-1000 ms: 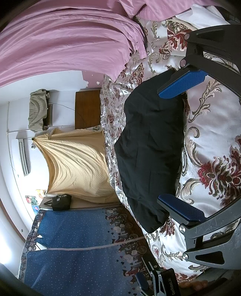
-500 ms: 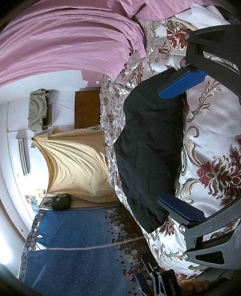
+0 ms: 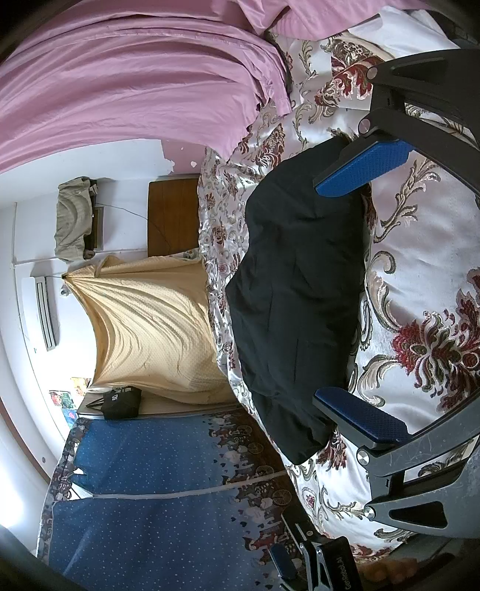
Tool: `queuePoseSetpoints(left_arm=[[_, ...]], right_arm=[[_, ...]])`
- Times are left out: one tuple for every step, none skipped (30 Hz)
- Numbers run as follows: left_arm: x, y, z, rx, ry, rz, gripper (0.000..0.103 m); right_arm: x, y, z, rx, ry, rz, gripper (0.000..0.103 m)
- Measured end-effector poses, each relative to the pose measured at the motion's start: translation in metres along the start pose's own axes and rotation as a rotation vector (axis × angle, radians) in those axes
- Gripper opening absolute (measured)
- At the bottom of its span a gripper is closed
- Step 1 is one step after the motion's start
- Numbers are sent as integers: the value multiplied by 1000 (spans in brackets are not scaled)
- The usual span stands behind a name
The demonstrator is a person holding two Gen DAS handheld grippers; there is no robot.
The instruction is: Fold large clothes
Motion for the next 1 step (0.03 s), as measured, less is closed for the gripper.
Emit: queuePoseSetpoints(left_arm=[[0,0,0,-3,-1,-2,103]], right_arm=[[-1,1,-1,0,0,0,101]])
Point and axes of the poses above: each gripper's, at about its wrist camera, not at the fingertips, and z roughly the way its jaws point, x to its right, y to its underside, the point moved 3 cm from there along z, roughly the way its jaws point, and after that the axes turned 5 degrees about -x, right-handed, at the moved point
